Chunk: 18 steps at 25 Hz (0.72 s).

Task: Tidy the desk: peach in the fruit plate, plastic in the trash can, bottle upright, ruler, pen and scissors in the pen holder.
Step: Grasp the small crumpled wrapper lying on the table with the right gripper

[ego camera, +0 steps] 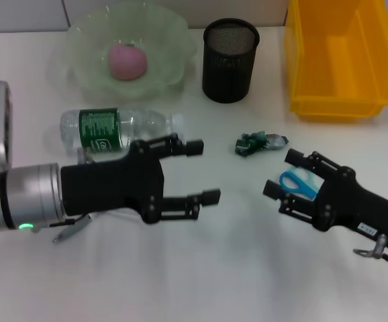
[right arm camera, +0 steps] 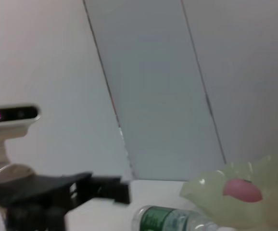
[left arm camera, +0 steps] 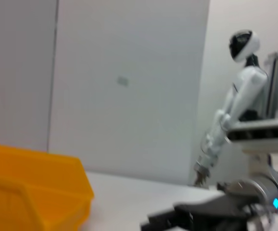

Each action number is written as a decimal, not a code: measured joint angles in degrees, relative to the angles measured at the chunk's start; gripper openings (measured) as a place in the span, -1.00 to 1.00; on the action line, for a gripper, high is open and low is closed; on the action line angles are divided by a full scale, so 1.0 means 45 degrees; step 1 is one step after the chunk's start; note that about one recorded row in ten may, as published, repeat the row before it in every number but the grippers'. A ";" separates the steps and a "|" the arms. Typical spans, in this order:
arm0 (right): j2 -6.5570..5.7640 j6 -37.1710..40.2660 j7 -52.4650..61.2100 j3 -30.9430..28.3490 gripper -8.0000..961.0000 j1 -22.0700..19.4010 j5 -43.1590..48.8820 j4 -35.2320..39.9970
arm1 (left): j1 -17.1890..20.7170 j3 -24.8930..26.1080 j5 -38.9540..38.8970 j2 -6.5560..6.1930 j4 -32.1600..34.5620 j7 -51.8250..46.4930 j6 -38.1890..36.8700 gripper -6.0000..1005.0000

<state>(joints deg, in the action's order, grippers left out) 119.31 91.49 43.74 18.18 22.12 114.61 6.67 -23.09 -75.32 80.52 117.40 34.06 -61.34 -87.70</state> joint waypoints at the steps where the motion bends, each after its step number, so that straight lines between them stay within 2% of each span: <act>1: -0.0003 0.0001 0.0213 -0.0037 0.70 0.0010 0.0000 0.0146 | -0.0030 0.0000 0.0247 0.0005 0.0001 -0.0031 0.0029 0.51; 5: -0.0005 0.0000 0.1658 -0.0072 0.70 0.0203 0.0001 0.1004 | -0.0113 0.0010 0.0826 0.0112 0.0014 -0.0055 0.0278 0.62; 7: -0.0010 -0.0081 0.3219 -0.0053 0.70 0.0488 0.0000 0.2008 | -0.0154 0.0016 0.0911 0.0183 0.0022 0.0004 0.0439 0.62; 11: -0.0024 -0.0356 0.4828 0.0053 0.70 0.0841 0.0041 0.2970 | -0.0167 0.0020 0.0920 0.0200 -0.0004 0.0047 0.0536 0.62; 12: -0.0026 -0.0594 0.5939 0.0212 0.70 0.1069 0.0106 0.3732 | -0.0169 0.0019 0.0923 0.0210 -0.0006 0.0051 0.0601 0.62; 13: -0.0026 -0.0594 0.5939 0.0212 0.70 0.1069 0.0106 0.3732 | -0.0169 0.0019 0.0923 0.0210 -0.0006 0.0051 0.0601 0.62; 16: -0.0039 -0.1042 0.7687 0.1183 0.70 0.1386 0.0191 0.5066 | -0.0169 0.0019 0.0928 0.0219 -0.0009 0.0068 0.0644 0.62; 17: -0.0046 -0.1245 0.8779 0.2165 0.70 0.1517 0.0307 0.6097 | -0.0160 0.0019 0.0932 0.0220 -0.0031 0.0082 0.0725 0.62; 18: -0.0046 -0.1245 0.8779 0.2165 0.70 0.1517 0.0307 0.6097 | -0.0160 0.0019 0.0932 0.0220 -0.0031 0.0082 0.0725 0.62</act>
<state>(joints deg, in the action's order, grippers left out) 119.10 85.89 83.24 27.92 28.95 115.99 34.11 -23.81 -75.23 84.71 118.39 33.92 -60.98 -84.44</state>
